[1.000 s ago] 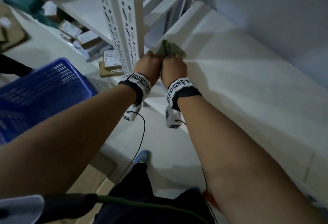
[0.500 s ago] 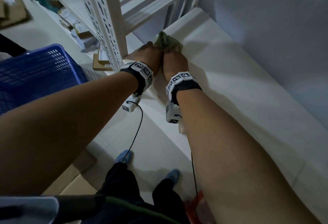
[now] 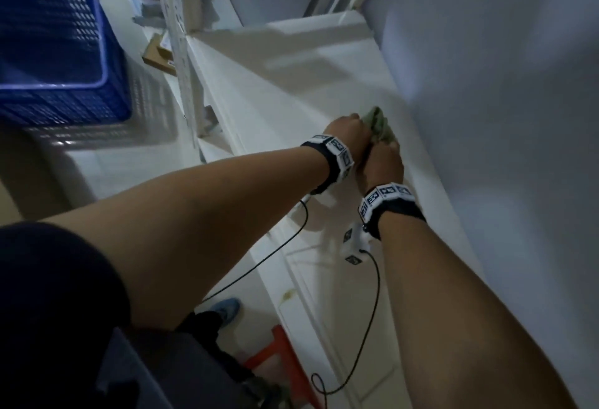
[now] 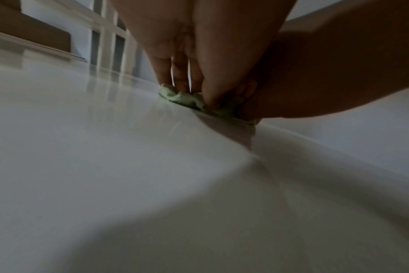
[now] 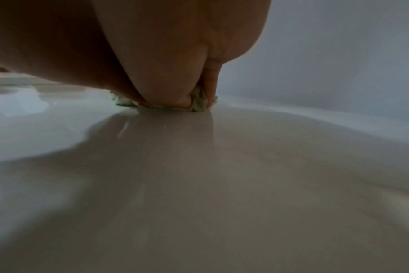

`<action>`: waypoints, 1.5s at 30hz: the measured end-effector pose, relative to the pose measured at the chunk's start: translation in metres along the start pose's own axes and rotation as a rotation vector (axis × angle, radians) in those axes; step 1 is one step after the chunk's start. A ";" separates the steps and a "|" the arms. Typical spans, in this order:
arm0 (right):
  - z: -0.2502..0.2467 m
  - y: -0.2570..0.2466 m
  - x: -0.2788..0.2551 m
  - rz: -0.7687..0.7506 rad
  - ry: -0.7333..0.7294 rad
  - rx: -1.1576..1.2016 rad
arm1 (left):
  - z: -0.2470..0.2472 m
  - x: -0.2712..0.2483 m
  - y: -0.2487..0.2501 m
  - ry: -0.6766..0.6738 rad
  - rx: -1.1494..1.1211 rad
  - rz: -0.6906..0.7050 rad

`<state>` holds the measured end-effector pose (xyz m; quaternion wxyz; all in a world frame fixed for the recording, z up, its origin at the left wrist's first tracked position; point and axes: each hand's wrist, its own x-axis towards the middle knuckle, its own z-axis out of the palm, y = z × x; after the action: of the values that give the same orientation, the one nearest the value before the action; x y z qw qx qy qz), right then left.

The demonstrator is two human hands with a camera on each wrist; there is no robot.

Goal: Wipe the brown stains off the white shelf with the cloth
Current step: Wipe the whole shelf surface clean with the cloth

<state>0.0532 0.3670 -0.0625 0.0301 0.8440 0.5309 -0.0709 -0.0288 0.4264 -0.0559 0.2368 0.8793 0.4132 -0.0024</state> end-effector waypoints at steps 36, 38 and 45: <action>0.035 0.158 -0.273 0.233 0.000 0.089 | 0.115 -0.179 0.189 -0.194 0.153 0.339; 0.041 0.157 -0.290 0.249 0.008 0.097 | 0.123 -0.192 0.190 -0.200 0.164 0.354; 0.049 0.130 -0.336 0.318 0.071 0.124 | 0.130 -0.230 0.174 -0.179 0.247 0.447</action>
<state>0.0228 0.0051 -0.0632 -0.0297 0.9196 0.3859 -0.0680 -0.0286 0.1105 -0.0538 0.1580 0.9672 0.1829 -0.0781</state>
